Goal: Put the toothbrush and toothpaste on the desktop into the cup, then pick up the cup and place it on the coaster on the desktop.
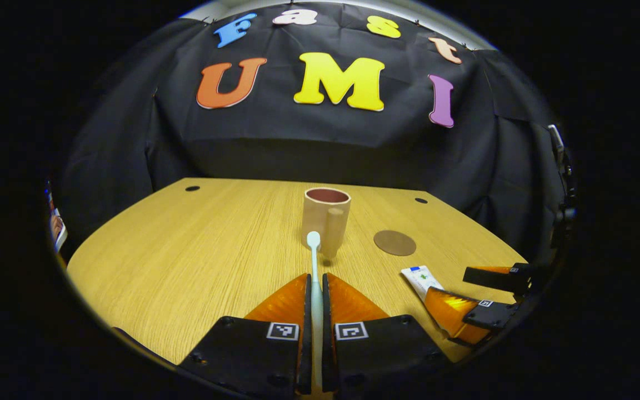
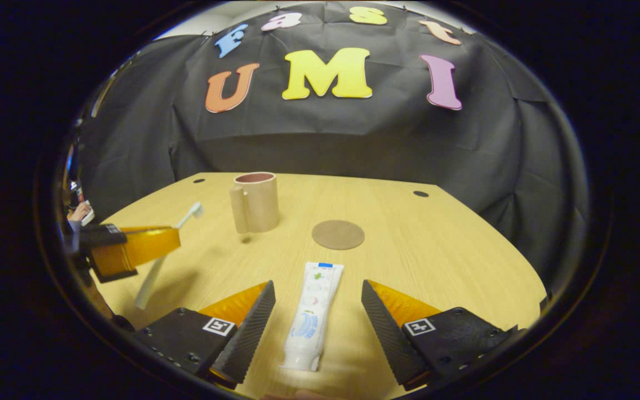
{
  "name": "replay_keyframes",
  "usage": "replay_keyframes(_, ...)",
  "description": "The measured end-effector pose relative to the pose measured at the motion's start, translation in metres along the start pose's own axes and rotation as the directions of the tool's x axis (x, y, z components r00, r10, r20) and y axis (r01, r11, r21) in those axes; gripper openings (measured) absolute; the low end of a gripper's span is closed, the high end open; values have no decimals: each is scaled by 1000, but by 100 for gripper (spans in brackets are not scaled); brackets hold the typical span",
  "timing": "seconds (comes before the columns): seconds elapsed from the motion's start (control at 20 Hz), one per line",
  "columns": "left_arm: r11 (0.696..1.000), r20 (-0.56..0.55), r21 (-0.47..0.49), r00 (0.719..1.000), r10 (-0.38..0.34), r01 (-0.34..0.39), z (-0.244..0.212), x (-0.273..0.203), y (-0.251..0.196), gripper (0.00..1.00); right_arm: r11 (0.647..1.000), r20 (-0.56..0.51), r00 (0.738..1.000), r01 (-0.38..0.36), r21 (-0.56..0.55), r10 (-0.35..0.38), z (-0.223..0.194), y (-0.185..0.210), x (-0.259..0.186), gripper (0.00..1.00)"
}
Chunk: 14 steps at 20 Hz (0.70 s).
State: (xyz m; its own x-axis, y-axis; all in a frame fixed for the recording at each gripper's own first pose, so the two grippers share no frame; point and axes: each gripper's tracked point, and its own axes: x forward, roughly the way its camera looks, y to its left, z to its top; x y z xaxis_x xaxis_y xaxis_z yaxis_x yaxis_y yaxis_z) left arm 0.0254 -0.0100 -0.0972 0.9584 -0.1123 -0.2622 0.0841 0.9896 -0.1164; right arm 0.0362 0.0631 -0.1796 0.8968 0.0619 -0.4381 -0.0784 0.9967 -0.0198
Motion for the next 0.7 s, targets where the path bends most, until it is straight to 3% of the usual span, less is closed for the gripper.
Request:
replay_keyframes(0.35,1000,116,18,993,-7,5,37,-19,-4,10,999,-99,995,5,52,0,-17,2,14,93)
replay_keyframes(0.5,1000,134,13,991,-5,3,48,-19,-2,10,996,-143,990,22,83,-10,-21,-1,18,82)
replay_keyframes(0.55,1000,140,11,990,-6,5,52,-20,-1,10,996,-156,988,19,89,-5,-23,3,19,72)
replay_keyframes(0.7,1000,165,19,986,4,-7,64,-22,2,6,997,-170,985,20,74,-7,-23,5,18,59)
